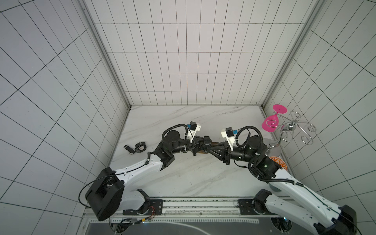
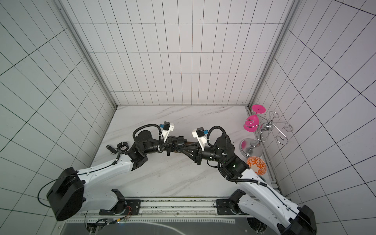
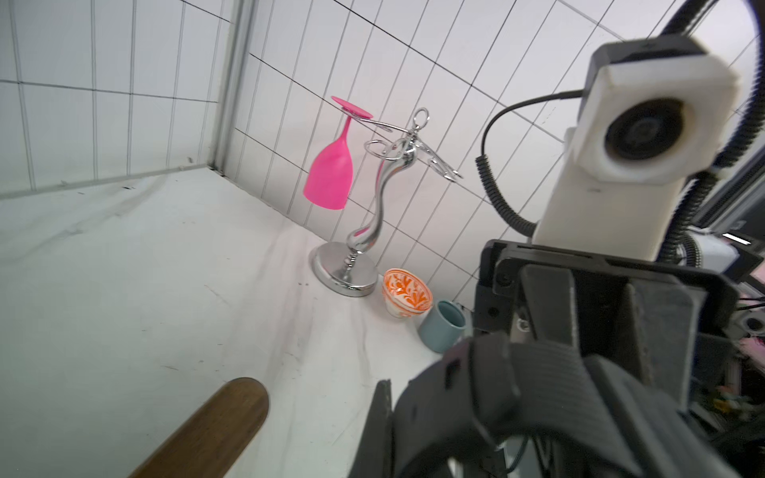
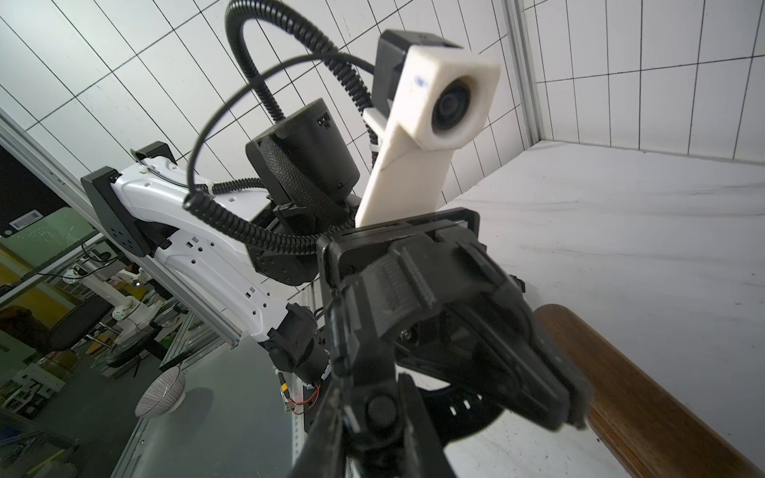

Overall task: Place watch on stand
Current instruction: Pick up the watch at the center of the board, then place the watch on the stand.

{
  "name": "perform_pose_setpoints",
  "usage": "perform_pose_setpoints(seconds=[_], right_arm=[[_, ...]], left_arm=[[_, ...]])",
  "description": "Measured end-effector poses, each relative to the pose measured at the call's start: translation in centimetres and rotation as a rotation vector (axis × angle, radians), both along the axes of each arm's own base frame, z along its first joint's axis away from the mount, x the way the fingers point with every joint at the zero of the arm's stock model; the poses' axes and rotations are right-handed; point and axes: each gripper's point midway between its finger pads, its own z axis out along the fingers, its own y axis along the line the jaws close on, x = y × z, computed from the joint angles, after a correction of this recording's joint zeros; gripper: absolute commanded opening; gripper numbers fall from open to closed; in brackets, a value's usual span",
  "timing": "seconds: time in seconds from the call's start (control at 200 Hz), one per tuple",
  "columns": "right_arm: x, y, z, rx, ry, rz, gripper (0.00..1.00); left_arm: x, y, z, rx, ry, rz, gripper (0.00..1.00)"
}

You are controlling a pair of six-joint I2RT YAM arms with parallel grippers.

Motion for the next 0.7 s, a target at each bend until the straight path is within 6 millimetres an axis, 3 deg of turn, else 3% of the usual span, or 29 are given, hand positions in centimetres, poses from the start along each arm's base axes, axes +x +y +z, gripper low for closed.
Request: perform_pose_setpoints(seconds=[0.255,0.34,0.485,0.7], right_arm=[[0.8,-0.1,-0.6,-0.023,0.006,-0.061,0.18],[1.2,-0.3,-0.8,-0.034,0.008,-0.091,0.41],[3.6,-1.9,-1.3,-0.065,0.004,-0.255,0.99],[5.7,-3.9,-2.7,-0.140,0.000,-0.424,1.00]], left_arm=[[1.4,1.0,-0.4,0.049,0.025,0.157,0.00],[1.8,1.4,-0.8,0.070,0.048,0.213,0.00],[5.4,4.3,-3.2,0.161,0.142,0.453,0.00],[8.0,7.5,-6.7,0.288,0.265,0.696,0.00]])
